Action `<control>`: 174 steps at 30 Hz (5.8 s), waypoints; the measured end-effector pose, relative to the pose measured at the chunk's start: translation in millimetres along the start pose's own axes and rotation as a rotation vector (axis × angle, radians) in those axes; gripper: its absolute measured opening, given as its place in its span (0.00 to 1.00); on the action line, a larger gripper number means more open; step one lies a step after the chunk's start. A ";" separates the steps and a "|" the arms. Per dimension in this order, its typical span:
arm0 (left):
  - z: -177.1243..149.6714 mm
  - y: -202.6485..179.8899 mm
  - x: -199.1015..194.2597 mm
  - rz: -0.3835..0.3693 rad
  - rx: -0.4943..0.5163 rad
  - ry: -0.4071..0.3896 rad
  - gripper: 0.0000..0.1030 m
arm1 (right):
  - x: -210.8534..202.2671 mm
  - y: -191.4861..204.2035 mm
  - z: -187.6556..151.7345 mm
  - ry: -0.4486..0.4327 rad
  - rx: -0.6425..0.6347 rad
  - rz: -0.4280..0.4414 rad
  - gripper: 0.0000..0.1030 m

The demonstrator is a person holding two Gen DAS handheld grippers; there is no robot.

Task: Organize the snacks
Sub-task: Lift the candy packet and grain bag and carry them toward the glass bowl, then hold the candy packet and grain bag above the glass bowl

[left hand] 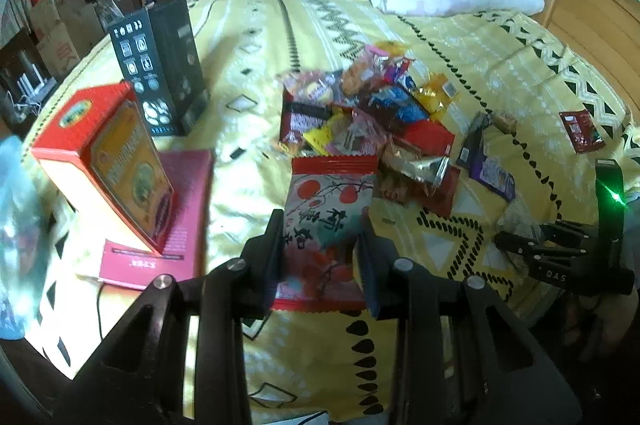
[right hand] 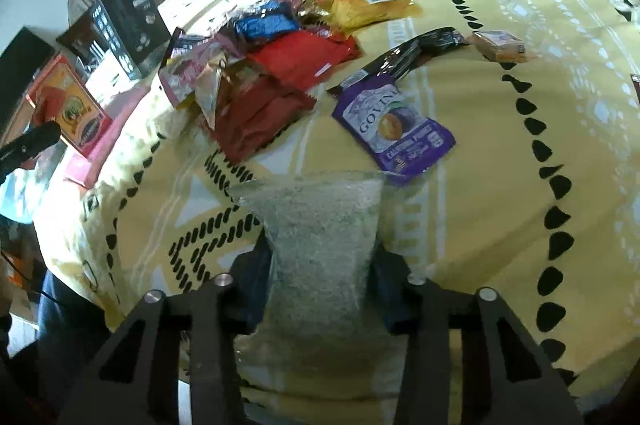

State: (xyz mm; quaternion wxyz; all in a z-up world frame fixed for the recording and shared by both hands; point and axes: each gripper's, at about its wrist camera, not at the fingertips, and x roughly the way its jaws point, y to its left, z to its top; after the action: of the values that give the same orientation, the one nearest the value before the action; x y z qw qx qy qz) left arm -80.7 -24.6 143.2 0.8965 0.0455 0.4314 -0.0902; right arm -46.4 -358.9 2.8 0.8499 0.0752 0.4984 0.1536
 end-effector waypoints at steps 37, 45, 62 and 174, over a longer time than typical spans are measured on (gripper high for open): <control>66.8 19.6 -54.1 0.035 -0.027 -0.236 0.33 | -129.2 113.5 117.5 -0.358 -0.157 0.120 0.40; 69.7 21.9 -59.8 0.039 -0.025 -0.250 0.33 | -129.3 124.6 125.5 -0.362 -0.179 0.134 0.40; 76.2 119.6 -120.5 0.136 -0.158 -0.359 0.33 | -157.3 218.9 182.3 -0.437 -0.311 0.271 0.40; -39.4 449.4 -146.5 0.578 -0.656 -0.212 0.33 | 18.8 685.8 204.4 0.030 -0.755 0.713 0.41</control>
State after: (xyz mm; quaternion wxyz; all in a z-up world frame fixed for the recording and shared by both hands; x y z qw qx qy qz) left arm -110.2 439.9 234.8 0.8911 -0.1321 0.3123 0.3015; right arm 12.5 298.3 280.5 0.7054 -0.0738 0.3639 0.6037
